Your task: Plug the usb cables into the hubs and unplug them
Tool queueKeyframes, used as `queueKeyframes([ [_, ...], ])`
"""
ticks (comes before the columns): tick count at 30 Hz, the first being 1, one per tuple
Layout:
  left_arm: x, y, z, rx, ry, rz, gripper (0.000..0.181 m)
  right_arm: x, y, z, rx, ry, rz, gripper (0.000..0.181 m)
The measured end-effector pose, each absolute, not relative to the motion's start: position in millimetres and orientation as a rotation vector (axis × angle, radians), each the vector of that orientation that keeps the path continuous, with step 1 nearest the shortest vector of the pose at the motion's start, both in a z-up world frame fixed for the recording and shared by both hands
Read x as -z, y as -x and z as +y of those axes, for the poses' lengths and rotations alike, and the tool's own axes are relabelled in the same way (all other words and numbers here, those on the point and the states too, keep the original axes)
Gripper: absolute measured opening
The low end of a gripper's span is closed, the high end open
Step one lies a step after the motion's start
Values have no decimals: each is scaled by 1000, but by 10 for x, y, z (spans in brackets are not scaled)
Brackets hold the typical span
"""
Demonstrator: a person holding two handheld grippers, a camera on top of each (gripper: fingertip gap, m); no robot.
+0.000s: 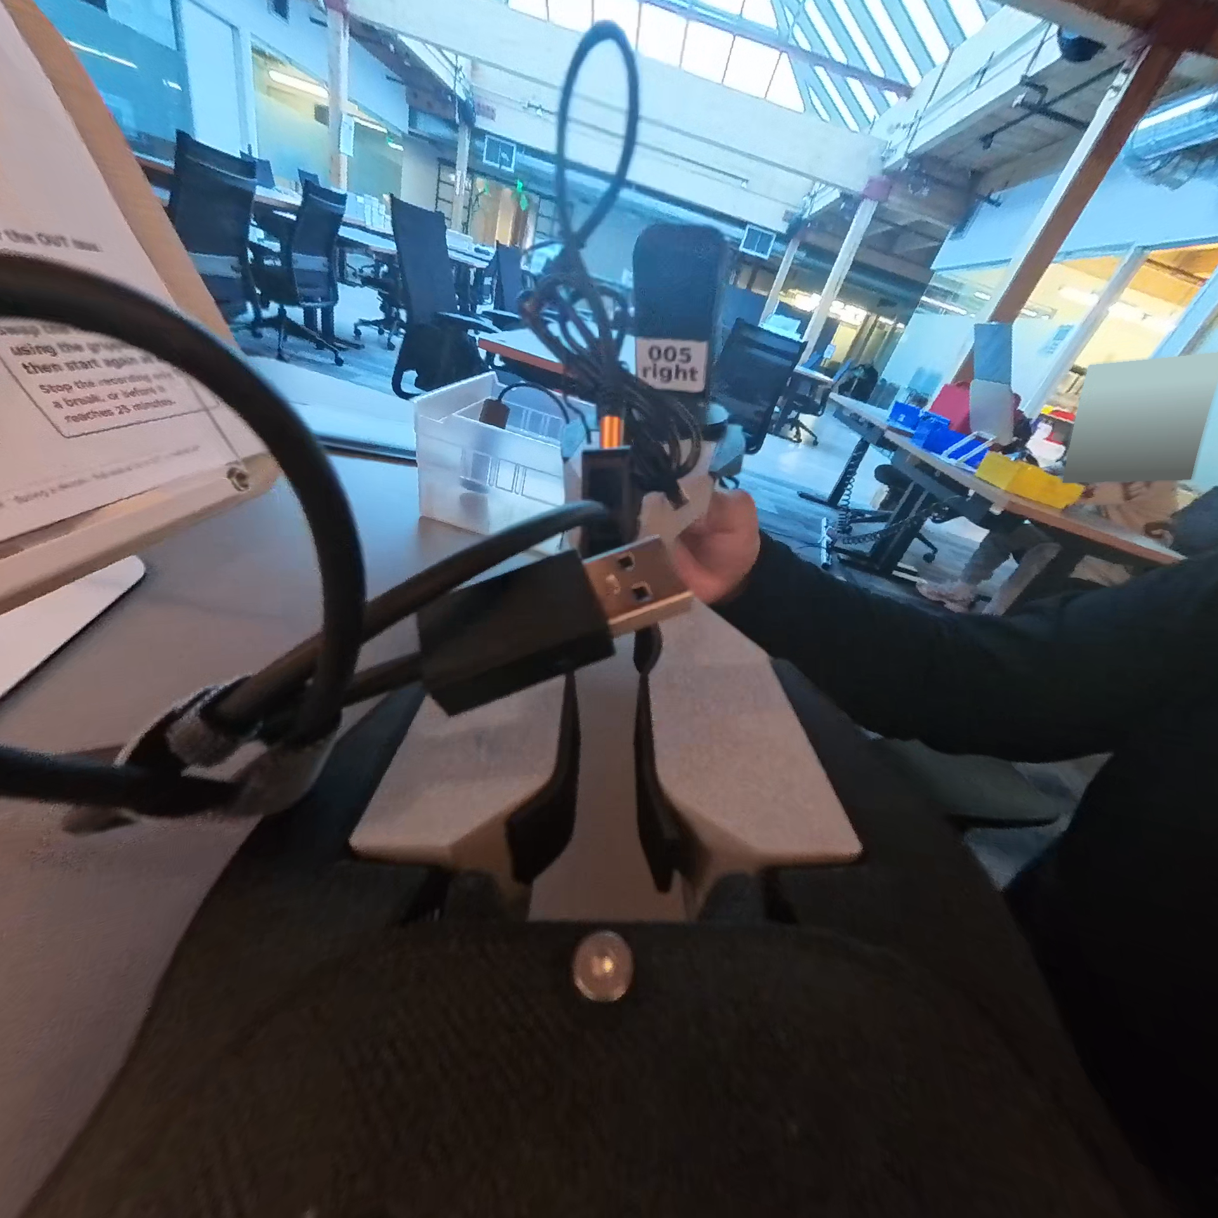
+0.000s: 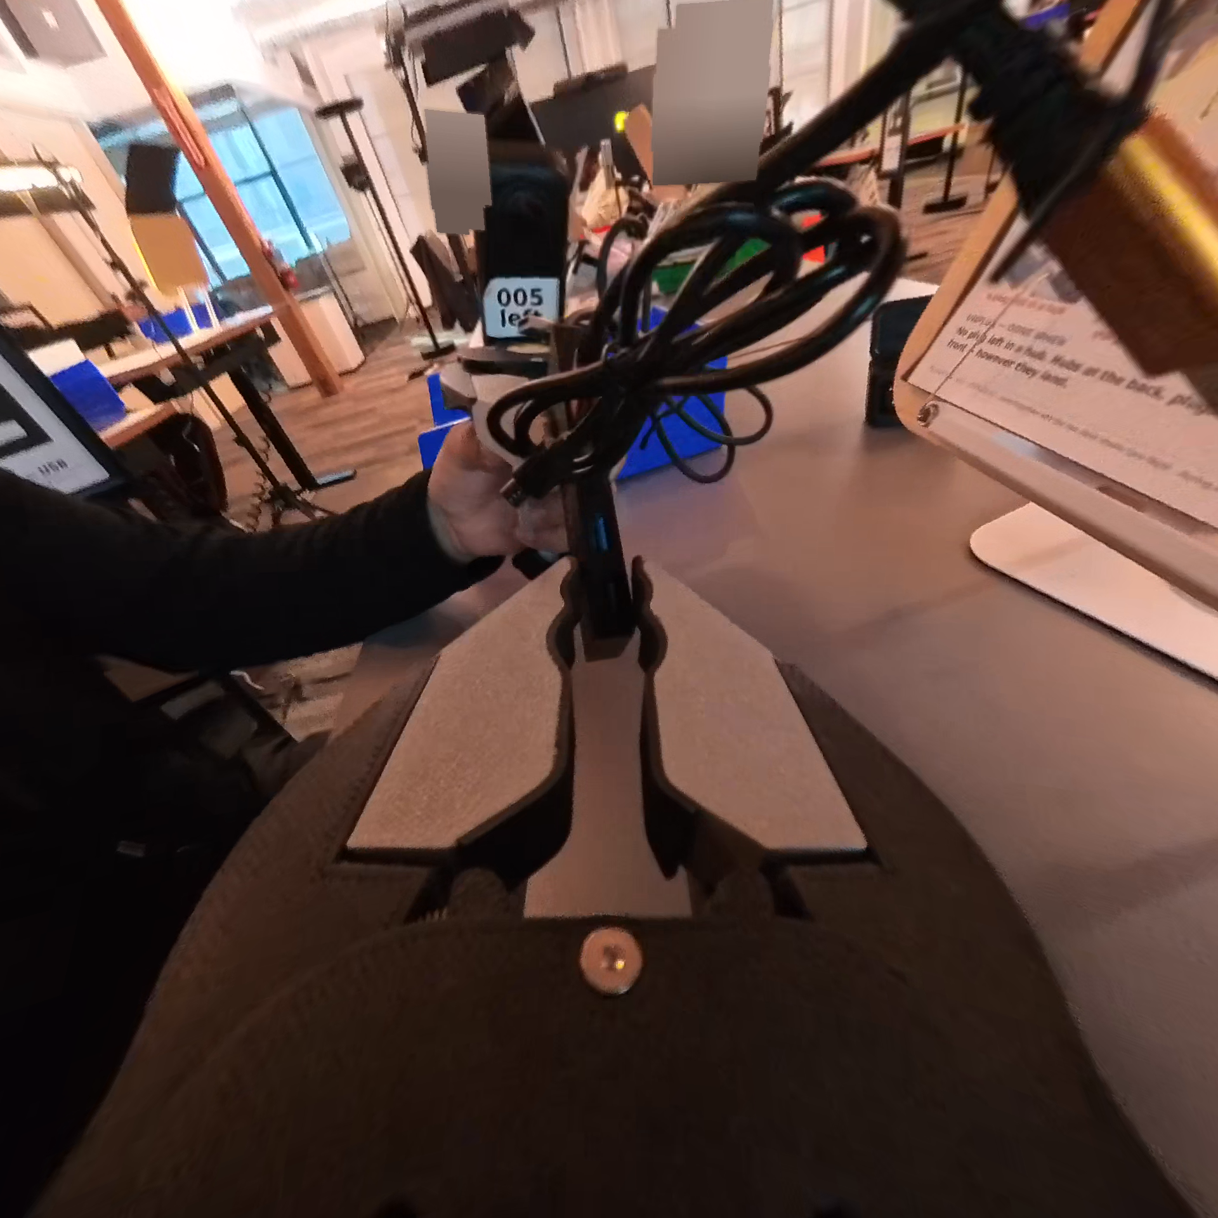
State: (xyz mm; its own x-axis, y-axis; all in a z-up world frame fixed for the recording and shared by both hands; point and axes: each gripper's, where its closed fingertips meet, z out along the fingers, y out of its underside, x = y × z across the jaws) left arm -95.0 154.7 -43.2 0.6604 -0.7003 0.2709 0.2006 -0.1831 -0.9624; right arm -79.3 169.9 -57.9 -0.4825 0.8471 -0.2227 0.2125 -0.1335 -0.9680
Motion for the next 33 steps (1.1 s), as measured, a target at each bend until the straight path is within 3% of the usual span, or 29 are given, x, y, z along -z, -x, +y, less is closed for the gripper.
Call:
queueKeyframes([
  [19, 626, 854, 1558, 1032, 1622, 419, 8, 627, 798, 1640, -1665, 1202, -1674, 8],
  [24, 726, 908, 1621, 842, 1695, 451, 8, 770, 869, 1708, -1546, 1261, -1692, 10],
  [33, 606, 958, 1620, 852, 1638, 401, 8, 464, 750, 1718, -1668, 1114, -1591, 12],
])
